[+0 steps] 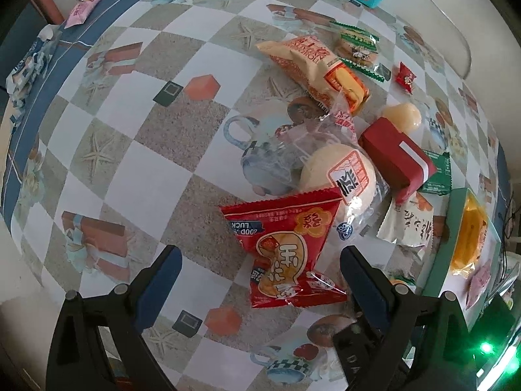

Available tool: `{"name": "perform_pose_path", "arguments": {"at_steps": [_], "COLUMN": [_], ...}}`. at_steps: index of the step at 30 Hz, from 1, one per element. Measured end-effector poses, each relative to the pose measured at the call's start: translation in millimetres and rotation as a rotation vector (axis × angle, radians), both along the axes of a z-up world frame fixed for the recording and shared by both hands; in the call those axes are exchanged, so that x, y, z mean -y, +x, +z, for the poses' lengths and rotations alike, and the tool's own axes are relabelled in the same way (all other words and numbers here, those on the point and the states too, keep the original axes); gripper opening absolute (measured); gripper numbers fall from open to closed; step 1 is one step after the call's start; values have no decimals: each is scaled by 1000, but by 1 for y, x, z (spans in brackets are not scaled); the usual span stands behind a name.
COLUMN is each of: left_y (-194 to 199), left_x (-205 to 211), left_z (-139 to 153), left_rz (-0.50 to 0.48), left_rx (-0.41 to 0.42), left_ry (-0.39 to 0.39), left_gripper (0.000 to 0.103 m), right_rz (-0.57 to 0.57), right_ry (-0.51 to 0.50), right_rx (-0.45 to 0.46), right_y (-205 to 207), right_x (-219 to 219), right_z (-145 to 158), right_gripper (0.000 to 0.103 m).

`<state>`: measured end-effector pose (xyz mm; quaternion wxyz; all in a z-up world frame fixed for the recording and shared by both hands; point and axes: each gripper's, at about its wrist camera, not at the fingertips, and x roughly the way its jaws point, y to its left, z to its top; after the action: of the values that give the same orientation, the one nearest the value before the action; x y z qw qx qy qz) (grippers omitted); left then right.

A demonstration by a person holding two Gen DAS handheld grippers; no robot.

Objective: Organize snacks
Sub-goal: 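Grasp the red snack bag with left tool while right tool grasps green-white biscuit pack, then carry both packs over the tray and open both tools to drop them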

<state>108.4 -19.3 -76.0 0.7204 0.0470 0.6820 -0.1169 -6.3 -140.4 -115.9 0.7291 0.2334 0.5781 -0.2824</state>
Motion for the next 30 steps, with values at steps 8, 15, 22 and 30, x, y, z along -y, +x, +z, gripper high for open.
{"name": "perform_pose_path", "arguments": {"at_steps": [8,15,22,30], "left_y": [-2,-8,-5,-9], "left_x": [4,8,0,-13], "left_z": [-10,-9,14,53], "left_rz": [-4,5,30,57], "left_rx": [-18,-13,16,99], "left_ry": [2,-9,-38,-93], "left_gripper": [61,40,36,35], "right_rz": [-17,-29,-33,-60], "right_ry": [-7,3,-4,-31], "right_rx": [30,43,89,170], "right_y": [2,1,-3,-8], "right_x": [12,21,25,29], "right_z": [13,17,40,70], "right_gripper": [66,65,64,64]}}
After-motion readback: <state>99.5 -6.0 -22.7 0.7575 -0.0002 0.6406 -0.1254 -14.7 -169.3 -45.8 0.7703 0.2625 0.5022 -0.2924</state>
